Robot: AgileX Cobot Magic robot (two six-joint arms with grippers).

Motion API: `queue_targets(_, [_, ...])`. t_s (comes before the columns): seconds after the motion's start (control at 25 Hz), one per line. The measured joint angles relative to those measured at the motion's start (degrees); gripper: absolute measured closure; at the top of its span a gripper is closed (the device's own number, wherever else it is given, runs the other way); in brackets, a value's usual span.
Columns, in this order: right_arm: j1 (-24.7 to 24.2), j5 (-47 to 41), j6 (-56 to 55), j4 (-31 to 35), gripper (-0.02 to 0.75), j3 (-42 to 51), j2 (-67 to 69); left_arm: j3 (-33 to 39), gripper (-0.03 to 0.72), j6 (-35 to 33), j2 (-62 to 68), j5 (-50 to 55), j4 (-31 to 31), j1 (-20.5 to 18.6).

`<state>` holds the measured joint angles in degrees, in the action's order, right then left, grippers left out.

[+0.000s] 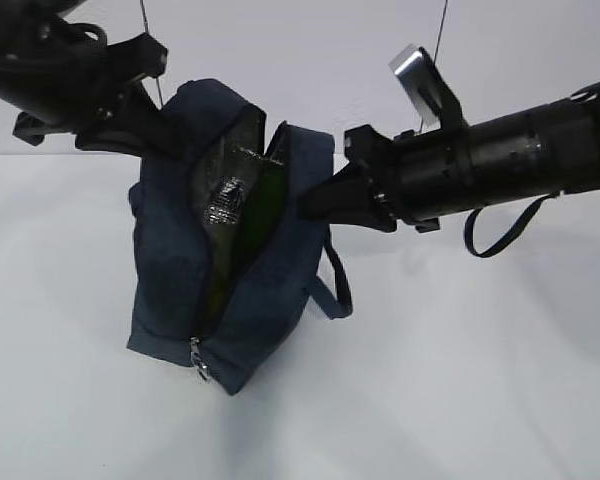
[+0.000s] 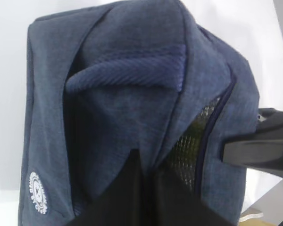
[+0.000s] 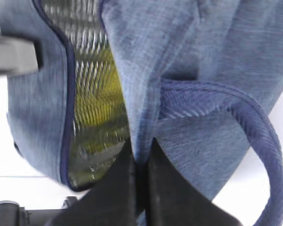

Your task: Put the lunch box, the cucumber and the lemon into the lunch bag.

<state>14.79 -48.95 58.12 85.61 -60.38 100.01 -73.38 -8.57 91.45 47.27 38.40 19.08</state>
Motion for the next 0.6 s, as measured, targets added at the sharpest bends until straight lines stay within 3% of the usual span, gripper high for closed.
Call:
queue_targets(0.28, [-1.3,-1.3,-13.3,-15.7,0.729,-6.7,-2.5,0.0,0.695,2.9,2.4,-4.9,1.6,5.9])
queue_targets(0.6, [-1.3,-2.4,-28.4,-33.7,0.729,-14.9,-2.5,0.0,0.695,3.3,4.2,-8.2,4.7,7.7])
